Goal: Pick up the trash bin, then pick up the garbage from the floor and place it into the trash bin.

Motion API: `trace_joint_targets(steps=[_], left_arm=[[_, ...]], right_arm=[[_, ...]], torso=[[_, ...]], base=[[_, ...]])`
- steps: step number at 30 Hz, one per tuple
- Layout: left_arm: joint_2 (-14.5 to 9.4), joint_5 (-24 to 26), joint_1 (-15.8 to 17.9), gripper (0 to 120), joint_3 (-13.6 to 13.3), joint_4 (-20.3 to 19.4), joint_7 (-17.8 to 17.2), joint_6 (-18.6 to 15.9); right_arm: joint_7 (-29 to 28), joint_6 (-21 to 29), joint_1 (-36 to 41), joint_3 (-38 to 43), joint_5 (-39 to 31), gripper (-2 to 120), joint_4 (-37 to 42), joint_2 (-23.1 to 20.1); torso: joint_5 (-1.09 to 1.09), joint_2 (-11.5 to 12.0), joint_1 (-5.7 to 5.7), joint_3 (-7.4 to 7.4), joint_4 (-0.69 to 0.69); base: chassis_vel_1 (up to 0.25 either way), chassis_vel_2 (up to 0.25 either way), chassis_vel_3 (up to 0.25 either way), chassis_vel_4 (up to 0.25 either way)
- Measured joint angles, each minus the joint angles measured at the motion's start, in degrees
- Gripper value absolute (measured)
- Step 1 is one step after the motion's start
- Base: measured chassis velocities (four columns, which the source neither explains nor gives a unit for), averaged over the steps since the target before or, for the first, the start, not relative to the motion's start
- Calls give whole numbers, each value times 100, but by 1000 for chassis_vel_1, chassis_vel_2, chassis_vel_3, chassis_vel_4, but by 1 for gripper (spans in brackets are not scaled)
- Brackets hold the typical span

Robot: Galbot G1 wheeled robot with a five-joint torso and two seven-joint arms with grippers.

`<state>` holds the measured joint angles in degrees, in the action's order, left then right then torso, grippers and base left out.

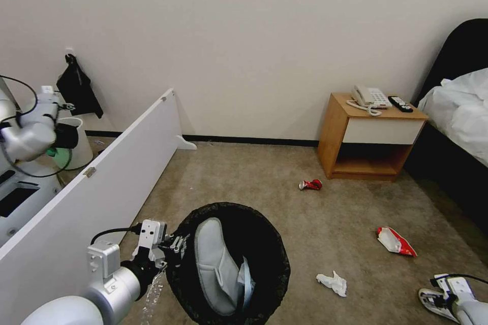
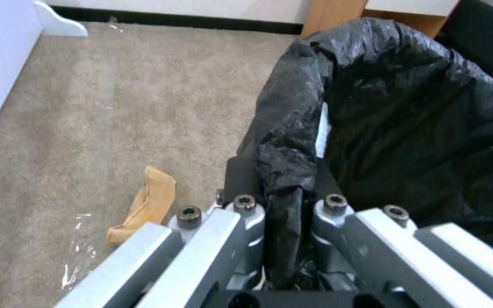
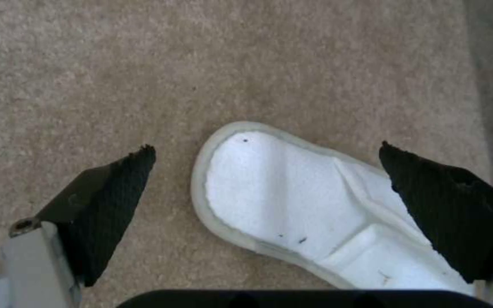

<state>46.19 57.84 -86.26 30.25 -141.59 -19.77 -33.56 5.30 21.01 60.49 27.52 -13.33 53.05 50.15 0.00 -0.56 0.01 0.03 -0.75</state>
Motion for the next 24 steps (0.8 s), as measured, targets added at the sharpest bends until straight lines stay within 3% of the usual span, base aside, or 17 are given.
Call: trace_joint_targets(steps=[12,24], left_arm=[[-17,25,43,4,-12,41,-3,0],[-20,35,47,4,-14,62,-6,0]], right_arm=[[69,-117,-426,-131,260,100,-688,285],[67,-107,-616,101,62,100,-1181,500]], torso=[[0,0,0,-1,0],[0,0,0,-1,0]], base=[[0,0,0,0],[0,0,0,0]])
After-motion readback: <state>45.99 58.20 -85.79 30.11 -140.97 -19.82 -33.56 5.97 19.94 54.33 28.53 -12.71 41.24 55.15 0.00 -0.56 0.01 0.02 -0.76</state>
